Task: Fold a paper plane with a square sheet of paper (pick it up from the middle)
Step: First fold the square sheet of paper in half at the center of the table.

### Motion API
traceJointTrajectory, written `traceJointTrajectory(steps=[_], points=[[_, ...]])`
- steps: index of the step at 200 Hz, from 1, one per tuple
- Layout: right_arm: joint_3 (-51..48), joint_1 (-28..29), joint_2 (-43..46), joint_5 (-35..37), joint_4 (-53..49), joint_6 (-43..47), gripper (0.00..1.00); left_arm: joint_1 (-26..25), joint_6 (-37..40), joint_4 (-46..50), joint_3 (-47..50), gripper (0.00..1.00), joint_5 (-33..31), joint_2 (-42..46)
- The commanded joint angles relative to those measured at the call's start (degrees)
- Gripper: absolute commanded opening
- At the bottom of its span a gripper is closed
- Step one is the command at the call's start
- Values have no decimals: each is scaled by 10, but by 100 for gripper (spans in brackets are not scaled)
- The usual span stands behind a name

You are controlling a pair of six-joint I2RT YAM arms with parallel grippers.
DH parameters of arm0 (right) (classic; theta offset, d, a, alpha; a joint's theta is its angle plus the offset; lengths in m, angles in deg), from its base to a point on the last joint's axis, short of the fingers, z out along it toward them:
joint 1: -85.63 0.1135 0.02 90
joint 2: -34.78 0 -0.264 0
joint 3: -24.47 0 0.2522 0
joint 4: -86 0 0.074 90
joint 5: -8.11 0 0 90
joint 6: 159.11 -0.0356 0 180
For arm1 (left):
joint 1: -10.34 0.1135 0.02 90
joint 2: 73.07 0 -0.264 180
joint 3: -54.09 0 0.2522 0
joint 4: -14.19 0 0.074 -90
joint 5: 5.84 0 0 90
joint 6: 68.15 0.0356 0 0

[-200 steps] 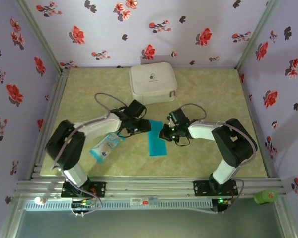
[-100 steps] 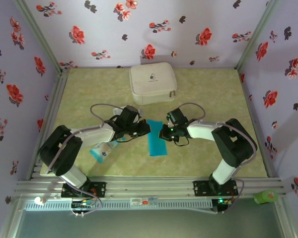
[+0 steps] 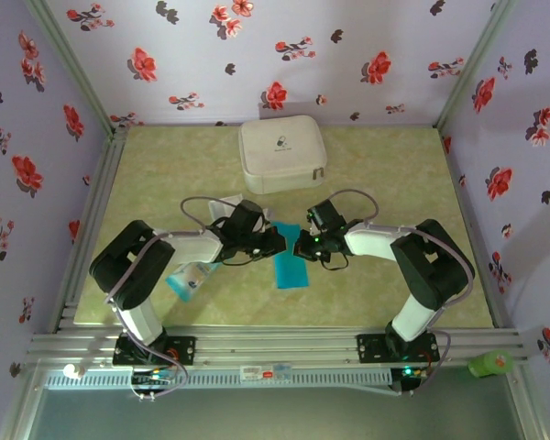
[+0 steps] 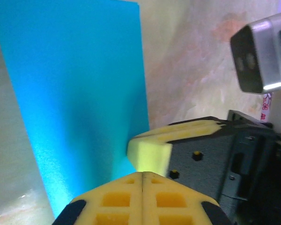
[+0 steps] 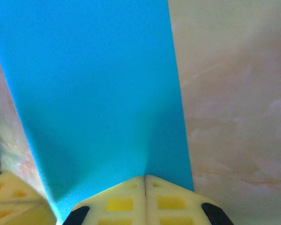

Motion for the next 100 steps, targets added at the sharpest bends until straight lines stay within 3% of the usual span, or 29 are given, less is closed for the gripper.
traceJointTrajectory(steps=[1,60,100], points=[[-15,4,-10,44,-73,1,0,-3,29,0,12,0,4,-10],[-17,7,-8,43,-69,2,0,12,83,1,69,0,-30,-32],[-25,8,-5,47,-64,-4,0,17,69,-15,81,0,-25,0]])
